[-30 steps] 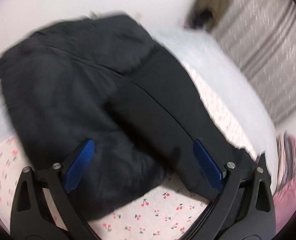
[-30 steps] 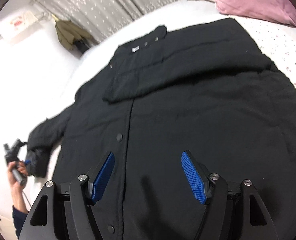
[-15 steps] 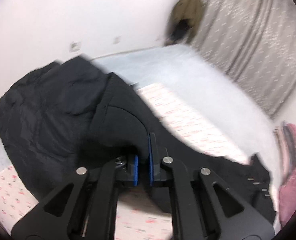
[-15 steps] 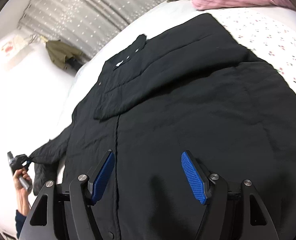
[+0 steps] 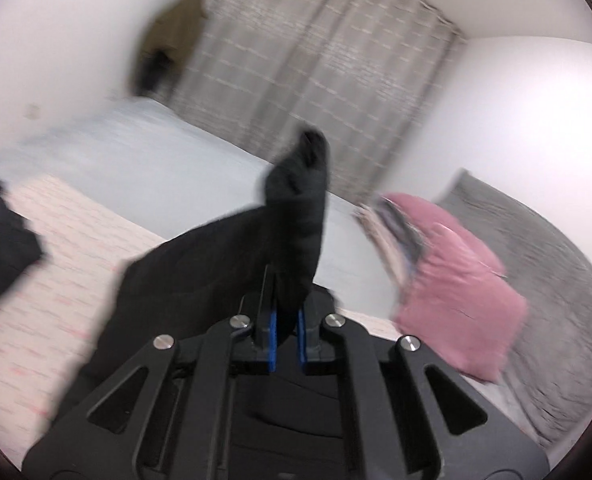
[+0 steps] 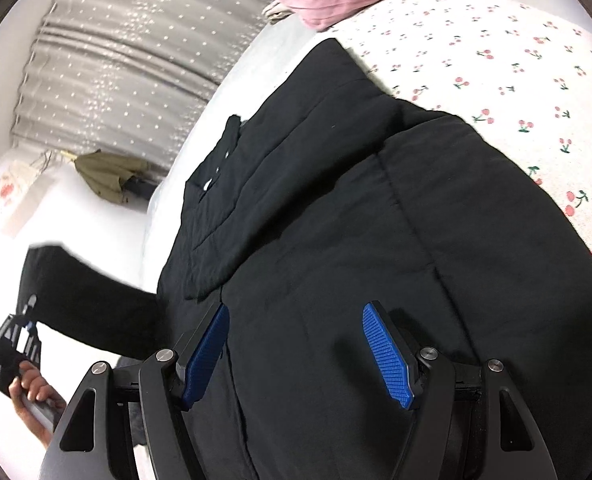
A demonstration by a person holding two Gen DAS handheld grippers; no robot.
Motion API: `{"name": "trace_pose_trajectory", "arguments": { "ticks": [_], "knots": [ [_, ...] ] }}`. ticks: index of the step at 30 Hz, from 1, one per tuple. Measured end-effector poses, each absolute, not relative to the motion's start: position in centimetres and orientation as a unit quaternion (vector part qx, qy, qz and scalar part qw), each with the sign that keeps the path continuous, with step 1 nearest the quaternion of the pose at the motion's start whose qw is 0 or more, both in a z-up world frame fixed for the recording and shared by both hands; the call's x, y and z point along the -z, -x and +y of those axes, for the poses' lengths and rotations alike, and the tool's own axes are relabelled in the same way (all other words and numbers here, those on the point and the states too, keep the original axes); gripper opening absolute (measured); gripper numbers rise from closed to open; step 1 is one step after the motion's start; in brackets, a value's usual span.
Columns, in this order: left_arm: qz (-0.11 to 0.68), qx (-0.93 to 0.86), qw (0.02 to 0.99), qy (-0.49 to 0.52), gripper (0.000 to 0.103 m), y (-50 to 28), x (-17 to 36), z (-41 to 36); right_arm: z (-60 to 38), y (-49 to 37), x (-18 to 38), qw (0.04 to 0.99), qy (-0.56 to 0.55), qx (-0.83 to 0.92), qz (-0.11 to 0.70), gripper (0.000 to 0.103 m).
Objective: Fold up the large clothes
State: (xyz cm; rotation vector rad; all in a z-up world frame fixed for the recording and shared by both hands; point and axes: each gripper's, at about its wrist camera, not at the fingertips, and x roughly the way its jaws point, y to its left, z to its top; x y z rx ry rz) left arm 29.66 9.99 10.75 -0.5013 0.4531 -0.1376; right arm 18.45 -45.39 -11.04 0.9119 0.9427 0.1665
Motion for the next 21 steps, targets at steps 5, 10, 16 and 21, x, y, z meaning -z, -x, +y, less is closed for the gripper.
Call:
{"name": "trace_pose_trajectory", "arguments": {
  "ticks": [5, 10, 16, 21],
  "knots": [
    [0.281, 0.106, 0.930, 0.214, 0.009, -32.6, -5.3, 1.9, -46.8, -18.2, 11.1, 0.778, -0.452, -0.084, 0.428, 0.071],
    [0.391, 0.111, 0.889, 0.209, 0.025, -34.8, 4.2, -3.4, -47.4, -18.0, 11.0, 0.777, -0.459, -0.083, 0.423, 0.071],
    [0.434, 0.126, 0.848, 0.276, 0.034, -34.1, 8.5, -4.0, -47.1, -18.0, 11.3, 0.770, -0.459, -0.091, 0.434, 0.071],
    [0.442, 0.145, 0.843, 0.269, 0.053, -34.1, 8.7, -4.4, -46.6, -18.3, 11.2, 0.773, -0.453, -0.096, 0.435, 0.071]
  ]
}}
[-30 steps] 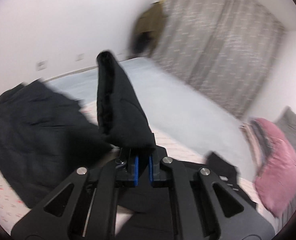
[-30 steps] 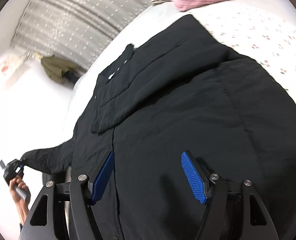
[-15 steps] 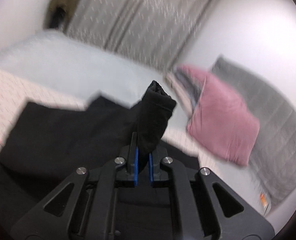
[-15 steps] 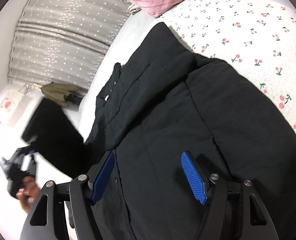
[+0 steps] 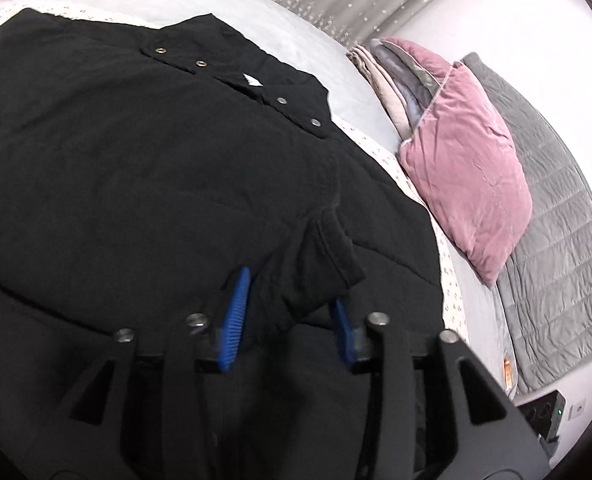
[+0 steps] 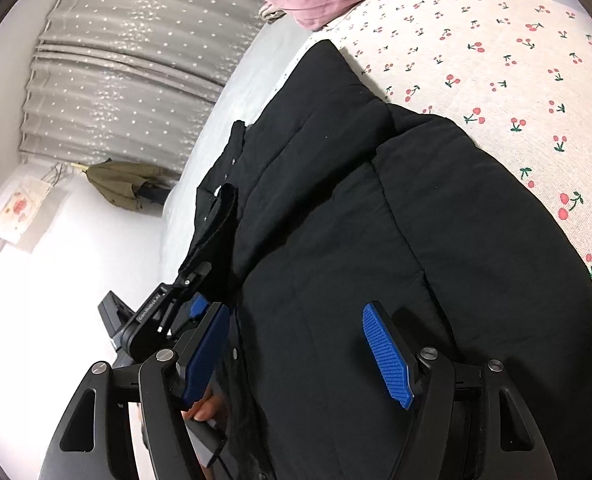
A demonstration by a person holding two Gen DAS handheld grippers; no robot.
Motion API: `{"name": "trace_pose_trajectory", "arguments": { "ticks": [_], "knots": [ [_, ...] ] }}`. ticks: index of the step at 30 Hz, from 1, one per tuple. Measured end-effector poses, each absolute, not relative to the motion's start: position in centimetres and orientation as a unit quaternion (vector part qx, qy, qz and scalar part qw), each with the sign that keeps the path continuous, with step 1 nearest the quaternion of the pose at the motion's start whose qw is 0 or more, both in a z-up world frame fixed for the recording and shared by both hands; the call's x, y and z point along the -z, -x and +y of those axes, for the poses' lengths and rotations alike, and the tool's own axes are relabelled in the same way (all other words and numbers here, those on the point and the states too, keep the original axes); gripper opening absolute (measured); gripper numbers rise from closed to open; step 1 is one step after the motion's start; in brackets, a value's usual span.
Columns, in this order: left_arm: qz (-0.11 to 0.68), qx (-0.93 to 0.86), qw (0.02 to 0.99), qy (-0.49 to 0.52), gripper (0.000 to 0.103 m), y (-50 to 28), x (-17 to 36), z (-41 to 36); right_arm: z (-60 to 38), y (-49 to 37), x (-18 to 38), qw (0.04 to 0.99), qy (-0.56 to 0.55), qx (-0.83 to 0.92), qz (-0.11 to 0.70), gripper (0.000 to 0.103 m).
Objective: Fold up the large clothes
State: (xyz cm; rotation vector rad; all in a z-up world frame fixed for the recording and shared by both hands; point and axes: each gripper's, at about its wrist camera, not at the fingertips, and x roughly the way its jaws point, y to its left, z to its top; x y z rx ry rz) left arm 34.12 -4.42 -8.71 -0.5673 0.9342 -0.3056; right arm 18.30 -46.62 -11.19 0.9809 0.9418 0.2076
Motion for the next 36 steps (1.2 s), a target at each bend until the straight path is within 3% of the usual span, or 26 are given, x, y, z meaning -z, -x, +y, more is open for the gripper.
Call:
{"name": "trace_pose_trajectory", "arguments": {
  "ticks": [1, 3, 11, 16, 24, 29, 36],
  "knots": [
    [0.443, 0.153, 0.842, 0.268, 0.063, -33.8, 8.8, -4.5, -46.6, -18.4, 11.2, 0.773, -0.453, -0.095, 0.435, 0.071],
    [0.440, 0.164, 0.841, 0.267, 0.067, -33.3, 8.5, -4.5, -46.7, -18.4, 11.4, 0.771, -0.455, -0.092, 0.436, 0.071],
    [0.448, 0.152, 0.856, 0.207, 0.067, -29.9, 6.2, -2.8, -46.7, -18.4, 11.5, 0.772, -0.453, -0.088, 0.438, 0.071],
    [0.471, 0.048, 0.867, 0.155, 0.067, -26.3, 5.9, 3.3, -46.8, -18.1, 11.5, 0.771, -0.452, -0.086, 0.441, 0.071],
    [0.478, -0.097, 0.853, 0.187, 0.067, -18.8, 8.1, 15.5, -46.0, -18.1, 11.9, 0.779, -0.424, -0.073, 0.456, 0.071],
    [0.502, -0.075, 0.832, 0.224, 0.067, -18.0, 12.2, 18.3, -45.1, -18.8, 13.7, 0.780, -0.391, -0.074, 0.484, 0.071],
    [0.469, -0.056, 0.852, 0.226, 0.067, -15.4, 9.7, 20.0, -45.4, -17.1, 11.2, 0.815, -0.349, -0.052, 0.459, 0.071]
  ]
}}
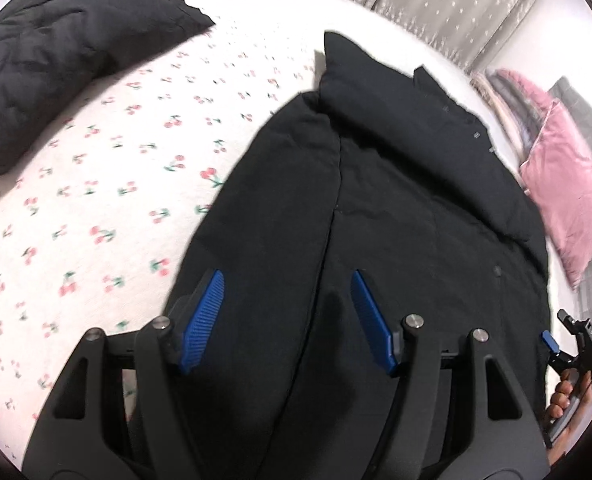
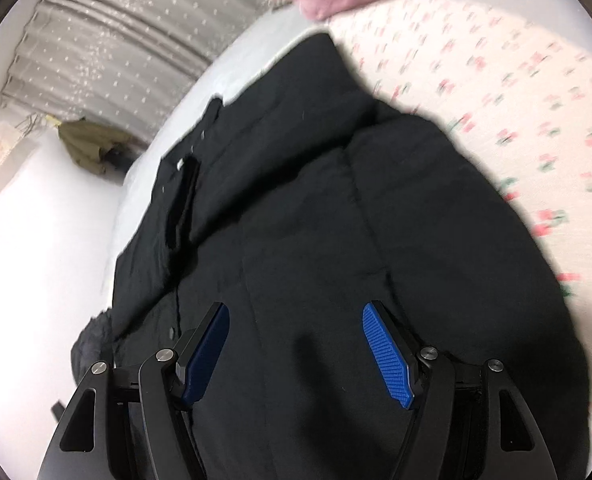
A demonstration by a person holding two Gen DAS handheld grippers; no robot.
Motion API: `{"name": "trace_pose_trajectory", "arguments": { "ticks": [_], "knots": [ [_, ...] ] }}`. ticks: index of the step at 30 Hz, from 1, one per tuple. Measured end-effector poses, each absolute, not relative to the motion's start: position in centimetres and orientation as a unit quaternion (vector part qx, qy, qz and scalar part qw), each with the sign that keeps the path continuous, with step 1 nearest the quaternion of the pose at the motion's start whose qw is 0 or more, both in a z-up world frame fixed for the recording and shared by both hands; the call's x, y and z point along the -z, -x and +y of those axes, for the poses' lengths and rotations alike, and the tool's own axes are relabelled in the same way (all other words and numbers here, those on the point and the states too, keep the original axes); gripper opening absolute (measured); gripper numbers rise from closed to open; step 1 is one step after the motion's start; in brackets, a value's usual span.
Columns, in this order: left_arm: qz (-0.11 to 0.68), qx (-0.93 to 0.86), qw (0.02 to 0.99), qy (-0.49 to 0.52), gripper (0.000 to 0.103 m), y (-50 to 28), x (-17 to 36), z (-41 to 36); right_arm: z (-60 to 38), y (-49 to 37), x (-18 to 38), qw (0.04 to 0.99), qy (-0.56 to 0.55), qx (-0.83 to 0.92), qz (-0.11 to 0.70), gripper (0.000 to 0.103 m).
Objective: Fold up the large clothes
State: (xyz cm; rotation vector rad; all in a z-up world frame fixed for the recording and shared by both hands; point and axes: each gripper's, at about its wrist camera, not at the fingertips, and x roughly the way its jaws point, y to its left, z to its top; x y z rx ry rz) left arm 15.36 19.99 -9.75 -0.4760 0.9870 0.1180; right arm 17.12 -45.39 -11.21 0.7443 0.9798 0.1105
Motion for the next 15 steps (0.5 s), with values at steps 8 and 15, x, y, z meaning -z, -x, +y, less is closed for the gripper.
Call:
{"name": "trace_pose_trajectory", "arguments": {
  "ticks": [8, 15],
  "knots": [
    [0.490, -0.073, 0.836, 0.237, 0.067, -11.9, 10.5, 24.2, -47.3, -12.4, 8.6, 0.842, -0.274, 0.021, 0.464, 0.071],
    [0.495, -0.057, 0.831, 0.247, 0.067, -8.2, 10.8, 27.0, -50.7, -4.1, 9.5, 0.843, -0.308, 0.044, 0.439, 0.071]
  ]
}}
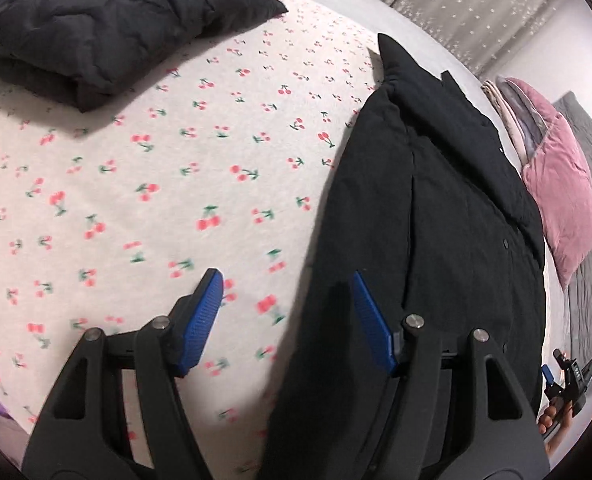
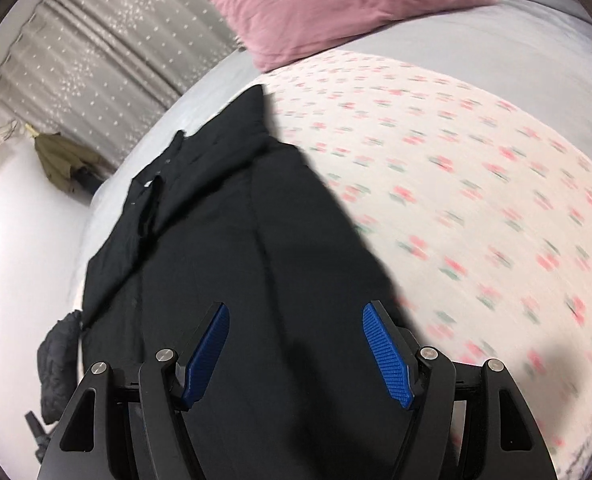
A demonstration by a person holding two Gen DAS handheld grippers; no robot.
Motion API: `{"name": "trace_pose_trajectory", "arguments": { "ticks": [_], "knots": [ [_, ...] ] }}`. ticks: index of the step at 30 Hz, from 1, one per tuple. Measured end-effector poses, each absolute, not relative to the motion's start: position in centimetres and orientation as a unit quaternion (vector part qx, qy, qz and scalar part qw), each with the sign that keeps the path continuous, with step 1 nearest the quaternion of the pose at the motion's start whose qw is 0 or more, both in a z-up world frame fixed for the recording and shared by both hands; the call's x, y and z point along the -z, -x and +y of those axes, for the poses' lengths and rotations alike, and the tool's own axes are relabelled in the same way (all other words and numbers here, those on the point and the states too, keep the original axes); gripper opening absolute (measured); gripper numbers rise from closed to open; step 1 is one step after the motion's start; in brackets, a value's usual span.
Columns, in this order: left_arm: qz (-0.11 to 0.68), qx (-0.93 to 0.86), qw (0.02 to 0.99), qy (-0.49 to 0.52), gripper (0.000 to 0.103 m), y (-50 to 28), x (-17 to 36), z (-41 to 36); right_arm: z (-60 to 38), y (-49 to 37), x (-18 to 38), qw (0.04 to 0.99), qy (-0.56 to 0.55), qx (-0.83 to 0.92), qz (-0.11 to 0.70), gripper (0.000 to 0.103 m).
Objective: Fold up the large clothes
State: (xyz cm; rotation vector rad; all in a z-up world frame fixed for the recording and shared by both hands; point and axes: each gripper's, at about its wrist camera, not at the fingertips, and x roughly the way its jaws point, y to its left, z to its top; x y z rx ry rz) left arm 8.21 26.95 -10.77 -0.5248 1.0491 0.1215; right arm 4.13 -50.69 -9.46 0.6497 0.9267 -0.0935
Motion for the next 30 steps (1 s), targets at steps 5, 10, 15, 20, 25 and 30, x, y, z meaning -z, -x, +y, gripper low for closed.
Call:
{"name": "trace_pose_trajectory", "arguments": {
  "ticks": [5, 10, 15, 20, 25, 30],
  "knots": [
    [0.495, -0.031, 0.829, 0.257, 0.067, -5.1, 10.7, 27.0, -55.0, 5.4, 11.1, 0.808, -0.440, 0.059, 0.386, 0.071],
    [0.488, -0.012, 0.837, 0.247, 0.067, -0.5, 10.8, 25.7, -56.1, 11.1, 8.8, 0.834, -0.401, 0.053, 0.377, 0.071],
    [0.479, -0.017, 0.833, 0.277, 0.060, 1.8, 11.3, 25.6, -56.1, 12.4, 9.0, 0.844, -0.353, 0.031, 0.402, 0.070],
    [0.494, -0.012, 0.831, 0.258, 0.057, 1.5, 11.7, 24.5, -56.0, 13.0, 11.7, 0.826, -0.375, -0.001, 0.421, 0.063],
    [0.512, 0.015, 0.819, 0.258, 0.039, 1.3, 12.7, 23.2, -56.2, 12.8, 13.8, 0.810, -0.405, -0.021, 0.422, 0.063],
    [0.509, 0.023, 0.824, 0.247, 0.024, 1.2, 12.5, 22.3, -54.8, 12.4, 12.1, 0.832, -0.392, -0.074, 0.385, 0.050]
  ]
}}
